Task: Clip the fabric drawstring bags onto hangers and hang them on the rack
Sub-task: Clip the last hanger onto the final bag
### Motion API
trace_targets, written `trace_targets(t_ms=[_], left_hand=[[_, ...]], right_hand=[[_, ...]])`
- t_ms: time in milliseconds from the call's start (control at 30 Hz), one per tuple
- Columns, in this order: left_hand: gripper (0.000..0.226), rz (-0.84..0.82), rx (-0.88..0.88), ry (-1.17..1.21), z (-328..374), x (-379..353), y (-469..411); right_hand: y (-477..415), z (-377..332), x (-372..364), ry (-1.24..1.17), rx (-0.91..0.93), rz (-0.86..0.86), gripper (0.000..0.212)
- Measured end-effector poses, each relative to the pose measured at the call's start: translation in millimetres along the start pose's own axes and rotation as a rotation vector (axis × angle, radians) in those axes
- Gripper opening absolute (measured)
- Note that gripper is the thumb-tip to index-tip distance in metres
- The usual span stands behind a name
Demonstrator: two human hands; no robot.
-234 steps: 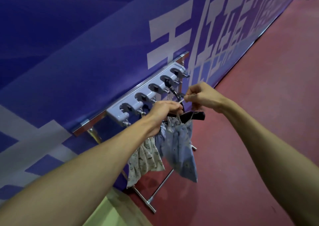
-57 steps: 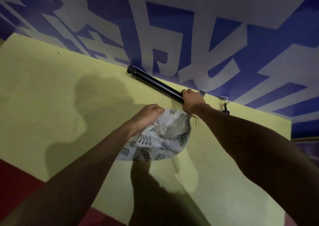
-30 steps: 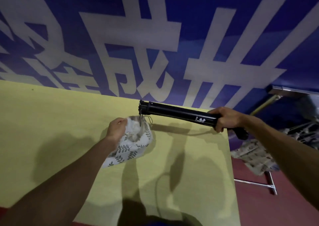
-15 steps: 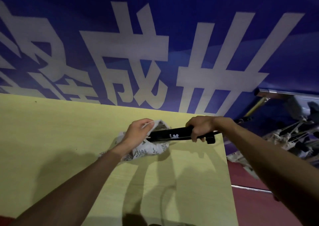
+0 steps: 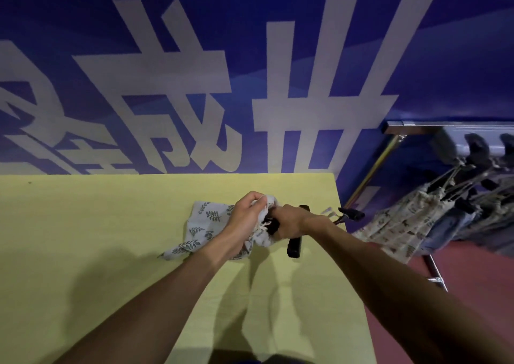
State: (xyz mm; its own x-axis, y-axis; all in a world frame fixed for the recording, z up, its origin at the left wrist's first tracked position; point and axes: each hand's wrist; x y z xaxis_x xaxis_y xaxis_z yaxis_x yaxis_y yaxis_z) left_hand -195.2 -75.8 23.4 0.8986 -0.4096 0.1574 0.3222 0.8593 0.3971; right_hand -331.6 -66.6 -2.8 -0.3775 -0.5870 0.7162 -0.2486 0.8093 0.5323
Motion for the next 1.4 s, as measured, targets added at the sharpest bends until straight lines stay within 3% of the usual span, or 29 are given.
trace_targets(t_ms=[200, 300, 367, 433, 500, 600, 800, 1000, 1167, 1267, 1400], left_hand=[[0.021, 0.061, 0.048, -0.081, -4.9, -32.2, -12.0], [0.02, 0.063, 0.088, -0.143, -12.2, -41.6, -13.9], [0.02, 0.057, 0.122, -0.168, -19.4, -47.5, -13.3], [0.021, 0.074, 0.14, -0.173, -23.8, -50.4, -12.0], [0.021, 0.09, 0.143, -0.169, -25.0, -53.2, -12.1], [0.019, 0.072, 0.133, -0.165, -24.4, -54.1, -11.4], [0.017, -0.009, 0.091, -0.282, -30.8, -44.1, -19.0], [0.022, -0.073, 0.076, -0.33, -32.2, -29.4, -27.9], [0.019, -0.124, 0.064, -0.343, -34.2, -21.6, -33.4], [0.018, -0.144, 0.069, -0.374, -37.1, -19.0, -36.3], [0.019, -0.185, 0.057, -0.367, -41.1, -15.6, -37.0]], right_hand=[[20.7, 46.4, -24.7, -0.335, 0.094, 0.086, 0.053], [31.9, 64.2, -29.9, -0.522, 0.133, 0.181, 0.032], [34.5, 74.4, -36.3, -0.56, 0.146, 0.222, 0.012], [35.9, 77.2, -41.1, -0.578, 0.135, 0.219, 0.006], [35.6, 74.3, -45.0, -0.63, 0.114, 0.192, 0.008], [32.1, 63.4, -50.1, -0.659, 0.138, 0.166, 0.029], [19.7, 56.0, -55.2, -0.743, 0.105, 0.191, 0.011], [21.1, 59.2, -36.8, -0.762, 0.089, 0.211, 0.008], [39.4, 50.8, -30.1, -1.132, 0.087, 0.248, 0.005], [44.8, 45.0, -29.7, -1.22, 0.073, 0.252, 0.012], [48.4, 37.1, -31.4, -1.365, -0.004, 0.453, 0.005]])
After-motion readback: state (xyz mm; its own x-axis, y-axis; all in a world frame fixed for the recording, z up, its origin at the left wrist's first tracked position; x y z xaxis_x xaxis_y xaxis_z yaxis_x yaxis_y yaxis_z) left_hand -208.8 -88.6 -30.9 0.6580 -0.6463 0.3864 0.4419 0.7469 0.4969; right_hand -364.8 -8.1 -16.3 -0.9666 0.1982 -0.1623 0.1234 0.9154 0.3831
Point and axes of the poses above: each hand's wrist, its own y-axis away from the middle knuckle, its own x-axis out of the back of the hand, z = x × y, and after that the axes turned 2 degrees about x, right-handed
